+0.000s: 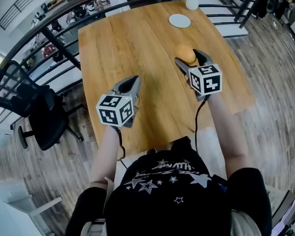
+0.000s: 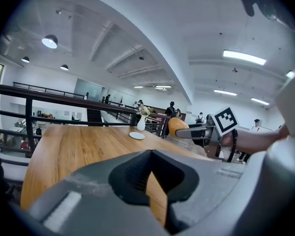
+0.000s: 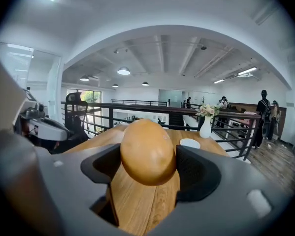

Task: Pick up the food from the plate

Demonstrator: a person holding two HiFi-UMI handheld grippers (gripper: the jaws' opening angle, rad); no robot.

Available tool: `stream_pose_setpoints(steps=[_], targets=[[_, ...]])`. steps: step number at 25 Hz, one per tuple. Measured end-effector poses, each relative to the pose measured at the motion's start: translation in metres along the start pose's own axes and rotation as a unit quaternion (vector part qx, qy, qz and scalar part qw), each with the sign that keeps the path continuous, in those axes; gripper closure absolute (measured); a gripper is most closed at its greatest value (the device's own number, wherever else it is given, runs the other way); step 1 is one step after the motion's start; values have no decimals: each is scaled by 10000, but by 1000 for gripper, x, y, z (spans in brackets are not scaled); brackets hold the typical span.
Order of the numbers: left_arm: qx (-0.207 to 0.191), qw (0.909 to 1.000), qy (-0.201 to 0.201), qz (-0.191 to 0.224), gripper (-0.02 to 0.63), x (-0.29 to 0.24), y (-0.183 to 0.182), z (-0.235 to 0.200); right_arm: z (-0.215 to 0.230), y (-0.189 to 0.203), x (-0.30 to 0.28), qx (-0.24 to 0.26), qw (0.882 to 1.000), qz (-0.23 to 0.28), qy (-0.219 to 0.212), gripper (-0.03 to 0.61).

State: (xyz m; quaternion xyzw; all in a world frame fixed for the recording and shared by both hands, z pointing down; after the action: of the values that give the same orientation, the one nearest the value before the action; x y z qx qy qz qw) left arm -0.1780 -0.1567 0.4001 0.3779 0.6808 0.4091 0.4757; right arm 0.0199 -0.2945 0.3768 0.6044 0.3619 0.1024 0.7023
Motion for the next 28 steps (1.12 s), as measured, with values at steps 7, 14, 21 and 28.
stream_pose_setpoints(steps=[7,14,21,28], targets=[[-55,9981,565,-250,615,22,22,8,-42,28,46,-750,9967,171,264,227],[-76,9938,977,-531,615,31,53,33,-68,84,86,-1472,9871,167,602,225],[41,9921,1017,-740,615,33,73,43,-82,111,96,-1713,9839,42,507,225],[38,9928,900,-784,615,45,91,61,-101,136,104,-1937,9808,55,243,225]])
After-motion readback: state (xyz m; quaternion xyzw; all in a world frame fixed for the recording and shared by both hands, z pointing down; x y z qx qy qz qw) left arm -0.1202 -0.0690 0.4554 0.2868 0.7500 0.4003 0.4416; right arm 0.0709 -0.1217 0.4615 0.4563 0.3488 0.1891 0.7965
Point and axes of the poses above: the fingertips, and each gripper's own axes: x backward along the fingers, z to its right, y out of its underside, the point moved 5 cm from there along x, backward along the fingers, and after that the axes turned 6 degrees about -y, right-handed, at the moved point
